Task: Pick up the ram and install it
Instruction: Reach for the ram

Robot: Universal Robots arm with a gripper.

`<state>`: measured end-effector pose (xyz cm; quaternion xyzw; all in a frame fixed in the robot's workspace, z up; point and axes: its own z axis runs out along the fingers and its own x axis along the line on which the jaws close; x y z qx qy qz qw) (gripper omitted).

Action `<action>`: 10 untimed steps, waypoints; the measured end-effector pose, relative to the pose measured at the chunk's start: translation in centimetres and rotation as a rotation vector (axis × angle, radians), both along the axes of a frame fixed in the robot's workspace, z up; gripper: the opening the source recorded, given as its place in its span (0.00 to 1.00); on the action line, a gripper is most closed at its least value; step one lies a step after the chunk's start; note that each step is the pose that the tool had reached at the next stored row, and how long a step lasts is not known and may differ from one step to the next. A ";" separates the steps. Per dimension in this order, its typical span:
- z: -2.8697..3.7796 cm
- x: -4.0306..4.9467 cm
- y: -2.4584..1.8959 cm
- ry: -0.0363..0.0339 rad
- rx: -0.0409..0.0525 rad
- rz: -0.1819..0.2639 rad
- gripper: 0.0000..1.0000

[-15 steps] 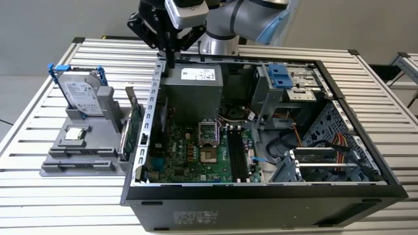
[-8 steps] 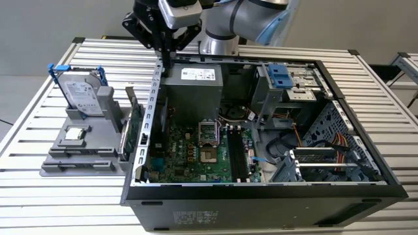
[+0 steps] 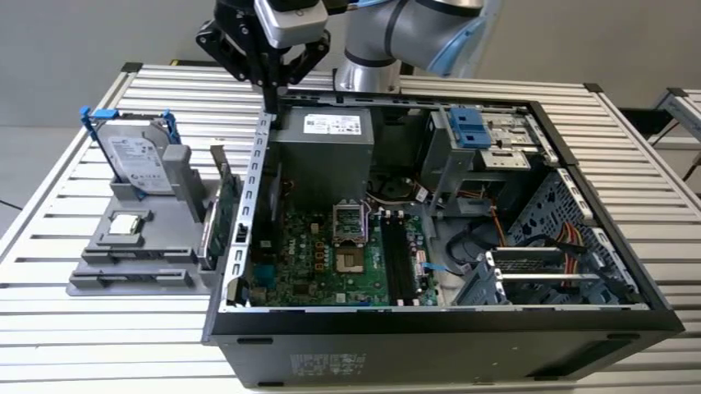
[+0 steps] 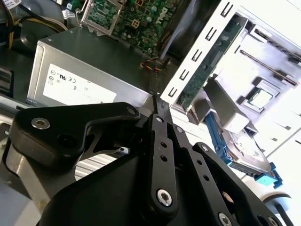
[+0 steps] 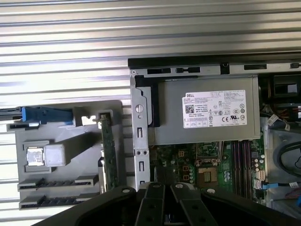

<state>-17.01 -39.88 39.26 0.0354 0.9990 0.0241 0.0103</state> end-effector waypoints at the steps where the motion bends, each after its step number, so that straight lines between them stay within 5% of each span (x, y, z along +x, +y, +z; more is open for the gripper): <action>1: 0.00 -0.09 0.00 0.0000 0.0000 0.000 0.00; 10: 0.00 -0.97 0.00 0.0001 0.0000 0.000 0.00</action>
